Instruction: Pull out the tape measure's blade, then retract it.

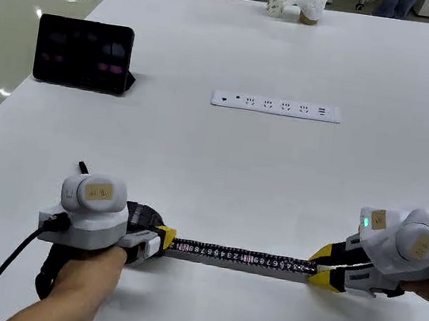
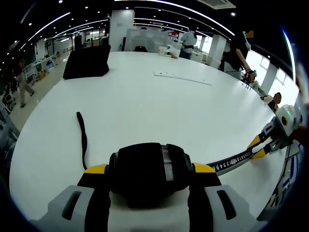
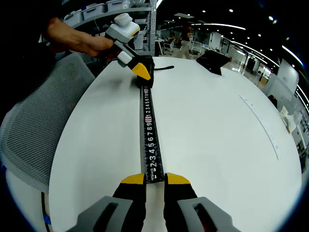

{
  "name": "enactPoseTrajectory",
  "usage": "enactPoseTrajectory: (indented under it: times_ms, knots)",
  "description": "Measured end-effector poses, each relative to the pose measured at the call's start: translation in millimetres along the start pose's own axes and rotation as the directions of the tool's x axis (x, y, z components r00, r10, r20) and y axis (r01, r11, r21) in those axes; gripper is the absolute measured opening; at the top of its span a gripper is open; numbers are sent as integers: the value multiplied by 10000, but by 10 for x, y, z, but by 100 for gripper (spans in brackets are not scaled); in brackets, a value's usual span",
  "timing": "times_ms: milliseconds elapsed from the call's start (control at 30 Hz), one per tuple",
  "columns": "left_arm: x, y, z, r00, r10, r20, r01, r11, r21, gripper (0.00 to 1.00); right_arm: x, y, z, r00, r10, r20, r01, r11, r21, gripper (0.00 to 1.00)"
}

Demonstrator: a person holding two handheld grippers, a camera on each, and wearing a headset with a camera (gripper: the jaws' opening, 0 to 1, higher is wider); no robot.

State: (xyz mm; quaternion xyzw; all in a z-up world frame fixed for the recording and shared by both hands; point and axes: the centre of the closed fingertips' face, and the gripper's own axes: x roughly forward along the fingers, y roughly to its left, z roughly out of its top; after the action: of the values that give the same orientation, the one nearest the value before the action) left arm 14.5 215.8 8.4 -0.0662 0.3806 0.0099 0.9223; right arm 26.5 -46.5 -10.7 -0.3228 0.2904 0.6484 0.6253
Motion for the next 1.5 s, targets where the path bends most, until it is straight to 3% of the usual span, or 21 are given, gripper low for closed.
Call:
enactPoseTrajectory:
  times_ms: [1500]
  knots:
    - [-6, -1, 3, 9999, -137, -61, 136, 9999, -49, 60, 209, 24, 272, 9996, 103, 246, -100, 9999, -106, 10]
